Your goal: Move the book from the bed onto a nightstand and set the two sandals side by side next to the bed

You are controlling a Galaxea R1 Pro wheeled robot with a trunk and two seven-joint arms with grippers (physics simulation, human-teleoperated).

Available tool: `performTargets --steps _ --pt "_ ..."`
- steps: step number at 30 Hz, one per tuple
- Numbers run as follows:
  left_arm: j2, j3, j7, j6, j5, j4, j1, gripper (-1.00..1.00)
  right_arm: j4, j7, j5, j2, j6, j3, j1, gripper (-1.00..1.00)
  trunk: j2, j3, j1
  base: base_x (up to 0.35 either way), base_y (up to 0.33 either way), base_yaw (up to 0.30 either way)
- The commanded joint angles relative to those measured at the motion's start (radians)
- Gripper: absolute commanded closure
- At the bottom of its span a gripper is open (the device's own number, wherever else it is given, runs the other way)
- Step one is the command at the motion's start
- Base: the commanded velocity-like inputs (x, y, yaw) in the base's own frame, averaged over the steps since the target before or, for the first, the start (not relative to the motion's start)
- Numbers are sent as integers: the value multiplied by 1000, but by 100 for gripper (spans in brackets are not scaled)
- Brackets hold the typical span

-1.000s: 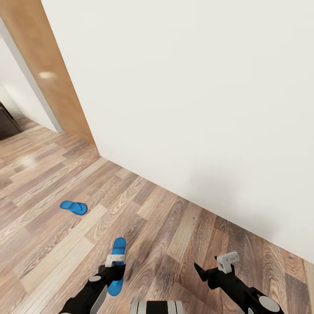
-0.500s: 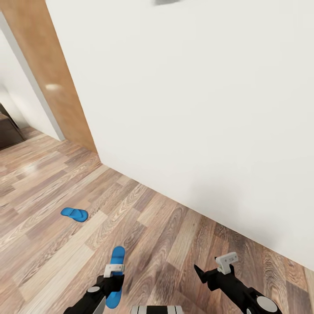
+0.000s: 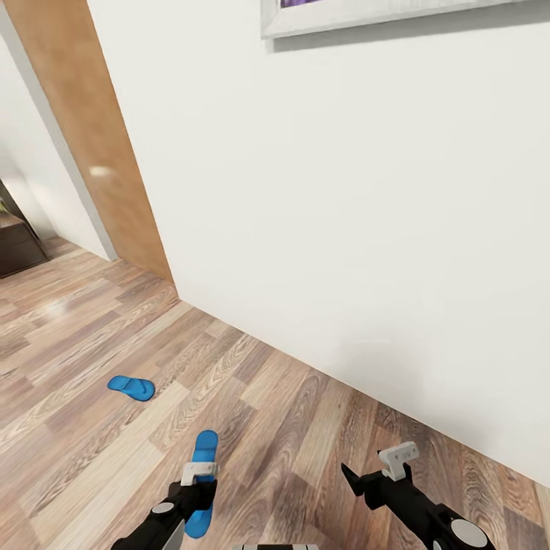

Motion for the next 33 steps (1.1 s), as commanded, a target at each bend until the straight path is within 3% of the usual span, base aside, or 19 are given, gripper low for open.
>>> performTargets --steps 1,33 --pt "0 0 0 -3 -1 1 0 100 -2 7 8 0 3 -1 0 -100 0 3 -1 0 0 0" --pt "-1 -3 0 -25 -6 1 1 100 0 7 7 -1 3 -4 0 -100 7 127 -15 0 0 0"
